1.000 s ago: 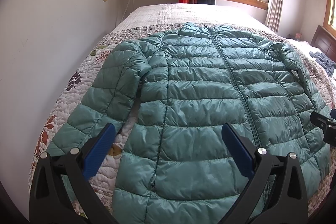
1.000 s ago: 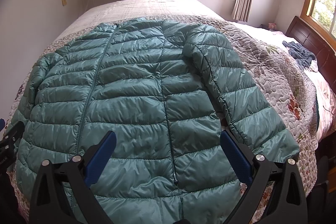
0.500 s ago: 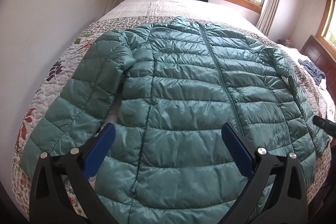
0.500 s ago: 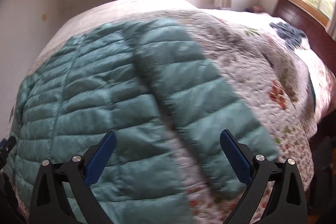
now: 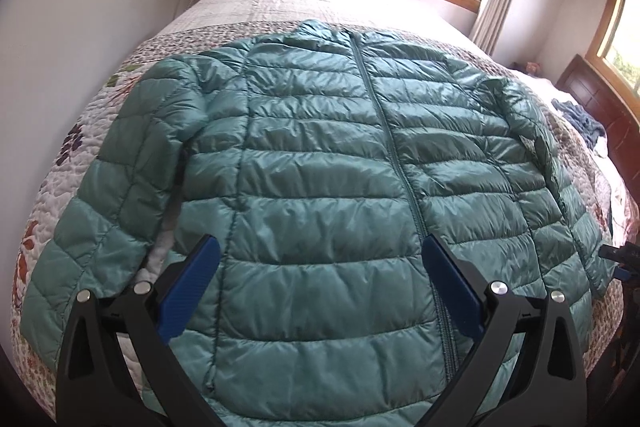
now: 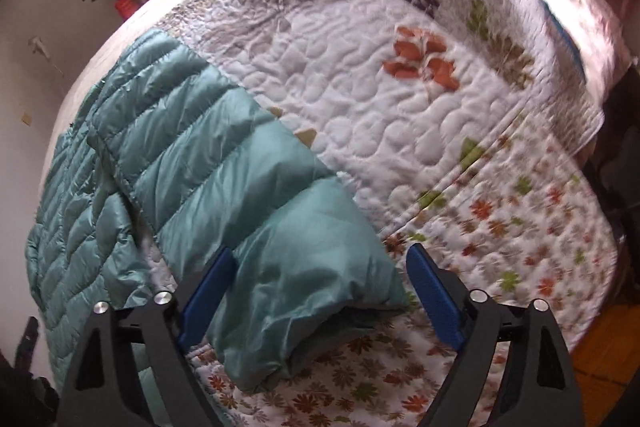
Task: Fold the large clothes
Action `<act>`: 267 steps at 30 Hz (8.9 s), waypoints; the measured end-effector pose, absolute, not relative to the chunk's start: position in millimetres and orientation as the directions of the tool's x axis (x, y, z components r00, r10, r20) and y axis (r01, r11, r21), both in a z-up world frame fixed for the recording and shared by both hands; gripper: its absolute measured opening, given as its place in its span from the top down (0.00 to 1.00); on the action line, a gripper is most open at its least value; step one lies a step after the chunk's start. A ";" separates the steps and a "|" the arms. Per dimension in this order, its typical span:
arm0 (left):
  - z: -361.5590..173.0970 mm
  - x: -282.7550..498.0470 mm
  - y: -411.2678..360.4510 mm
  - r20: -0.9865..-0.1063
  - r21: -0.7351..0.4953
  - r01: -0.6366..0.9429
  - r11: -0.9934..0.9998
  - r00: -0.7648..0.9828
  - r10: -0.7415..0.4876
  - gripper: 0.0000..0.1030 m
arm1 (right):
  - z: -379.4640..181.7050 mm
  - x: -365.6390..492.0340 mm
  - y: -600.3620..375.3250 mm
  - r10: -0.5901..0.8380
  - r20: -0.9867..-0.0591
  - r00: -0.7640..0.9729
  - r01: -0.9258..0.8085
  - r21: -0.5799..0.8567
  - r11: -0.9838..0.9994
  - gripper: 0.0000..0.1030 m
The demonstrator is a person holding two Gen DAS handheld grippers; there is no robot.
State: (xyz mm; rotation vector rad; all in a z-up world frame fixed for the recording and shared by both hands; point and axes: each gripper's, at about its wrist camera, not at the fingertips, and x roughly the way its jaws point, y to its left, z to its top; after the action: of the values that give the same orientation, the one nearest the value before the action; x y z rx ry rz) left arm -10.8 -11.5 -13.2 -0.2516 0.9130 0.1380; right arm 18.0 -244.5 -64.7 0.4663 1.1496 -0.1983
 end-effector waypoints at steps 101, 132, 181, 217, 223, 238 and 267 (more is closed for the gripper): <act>-12.3 224.1 -83.0 -0.723 -0.506 0.021 0.862 0.534 -0.438 0.91 | 23.2 252.3 -138.7 0.351 -0.694 0.628 -0.054 0.412 0.910 0.47; -52.1 187.4 112.6 -0.789 -0.347 -0.394 0.851 0.613 -0.039 0.62 | -68.0 286.9 -88.0 0.434 -0.813 0.388 -0.062 0.447 0.892 0.71; -27.0 -179.3 217.7 -0.876 -0.159 -0.692 0.704 0.428 0.223 0.28 | -11.4 221.2 7.1 0.482 -0.797 0.365 -0.332 0.372 0.867 0.47; 78.1 -152.3 237.4 -0.610 -0.313 -0.687 0.655 0.674 0.416 0.95 | -34.0 224.7 14.7 0.438 -0.835 0.333 -0.314 0.340 0.886 0.46; 116.5 -92.1 208.2 -0.543 -0.273 -0.599 0.753 0.742 0.393 0.95 | -38.7 226.6 15.7 0.429 -0.842 0.327 -0.306 0.335 0.891 0.46; 92.4 73.9 93.1 -0.576 -0.279 -0.265 0.923 0.815 0.060 0.95 | -44.2 230.9 13.4 0.421 -0.848 0.322 -0.296 0.332 0.896 0.46; 36.7 103.8 95.1 -0.529 -0.496 -0.032 0.868 0.803 -0.273 0.35 | -30.3 225.8 19.9 0.529 -0.796 0.293 -0.344 0.429 0.835 0.37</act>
State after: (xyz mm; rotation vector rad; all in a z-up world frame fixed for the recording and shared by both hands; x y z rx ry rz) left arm 103.8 95.1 36.7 -0.5114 0.6312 -0.1358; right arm 225.8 19.9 -30.3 0.1886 1.1330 0.5860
